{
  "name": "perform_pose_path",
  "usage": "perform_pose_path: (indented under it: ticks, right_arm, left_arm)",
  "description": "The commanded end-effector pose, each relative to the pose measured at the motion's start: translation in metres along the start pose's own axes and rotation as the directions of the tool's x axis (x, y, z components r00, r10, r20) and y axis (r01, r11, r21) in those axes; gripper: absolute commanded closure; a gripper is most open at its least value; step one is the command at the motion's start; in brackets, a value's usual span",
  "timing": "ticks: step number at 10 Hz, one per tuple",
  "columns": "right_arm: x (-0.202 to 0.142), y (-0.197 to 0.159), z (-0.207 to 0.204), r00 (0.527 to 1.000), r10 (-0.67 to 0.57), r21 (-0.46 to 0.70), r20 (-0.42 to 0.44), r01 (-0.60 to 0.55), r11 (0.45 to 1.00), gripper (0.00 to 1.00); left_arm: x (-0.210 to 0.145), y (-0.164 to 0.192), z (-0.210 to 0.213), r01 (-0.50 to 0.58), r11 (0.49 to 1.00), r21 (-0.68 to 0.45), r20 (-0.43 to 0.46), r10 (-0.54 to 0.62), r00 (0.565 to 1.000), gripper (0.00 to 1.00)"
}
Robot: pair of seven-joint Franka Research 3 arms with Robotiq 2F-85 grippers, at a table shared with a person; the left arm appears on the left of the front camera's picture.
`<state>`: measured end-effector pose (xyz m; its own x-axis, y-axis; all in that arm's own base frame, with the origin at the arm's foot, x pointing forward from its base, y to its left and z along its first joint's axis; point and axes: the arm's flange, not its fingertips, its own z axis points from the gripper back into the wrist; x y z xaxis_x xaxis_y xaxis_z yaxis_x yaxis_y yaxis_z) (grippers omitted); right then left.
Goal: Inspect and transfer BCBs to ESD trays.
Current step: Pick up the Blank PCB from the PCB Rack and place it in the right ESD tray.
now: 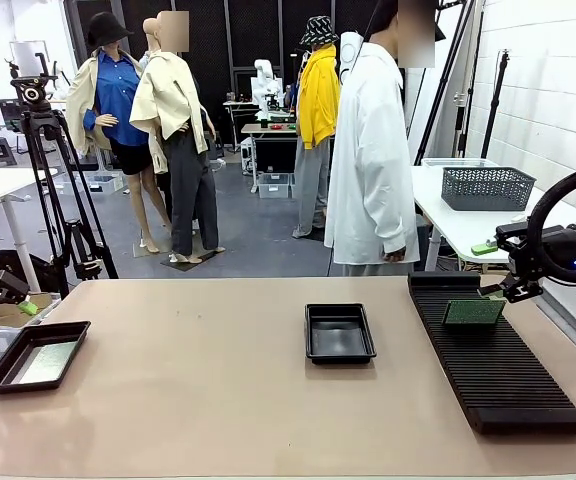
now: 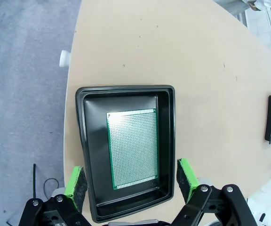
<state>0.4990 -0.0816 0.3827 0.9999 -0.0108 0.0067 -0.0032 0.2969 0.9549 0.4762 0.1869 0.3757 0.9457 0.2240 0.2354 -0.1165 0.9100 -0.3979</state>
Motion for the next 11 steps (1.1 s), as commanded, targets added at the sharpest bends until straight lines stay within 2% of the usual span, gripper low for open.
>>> perform_pose_path:
  ticks: [1,5,7,8,9,11]
  right_arm:
    - [0.004,0.007,0.003,0.998,0.055,-0.040,-0.023,-0.056,0.998,0.00]
    - [0.020,0.012,0.010,0.991,0.113,-0.142,-0.066,-0.122,0.982,0.00]
    - [0.021,0.018,0.015,0.966,0.205,-0.225,-0.156,-0.237,0.945,0.00]
    - [0.025,0.021,0.013,0.946,0.238,-0.270,-0.220,-0.294,0.917,0.00]
    - [0.028,0.025,0.010,0.929,0.261,-0.299,-0.261,-0.335,0.894,0.00]
    - [0.033,0.029,0.004,0.916,0.268,-0.330,-0.299,-0.363,0.872,0.00]
  left_arm:
    - [0.000,-0.002,0.002,0.023,0.996,-0.088,-0.008,-0.024,1.000,0.00]
    - [-0.001,-0.007,0.003,0.036,0.989,-0.144,-0.007,-0.037,0.999,0.00]
    - [-0.002,-0.008,0.002,0.028,0.985,-0.173,-0.031,-0.033,0.999,0.00]
    - [-0.002,-0.011,0.000,0.012,0.993,-0.114,-0.028,-0.015,1.000,0.00]
    - [-0.002,-0.011,0.000,0.012,0.993,-0.114,-0.028,-0.015,1.000,0.00]
    - [-0.002,-0.012,0.000,0.009,0.992,-0.124,-0.035,-0.014,0.999,0.00]
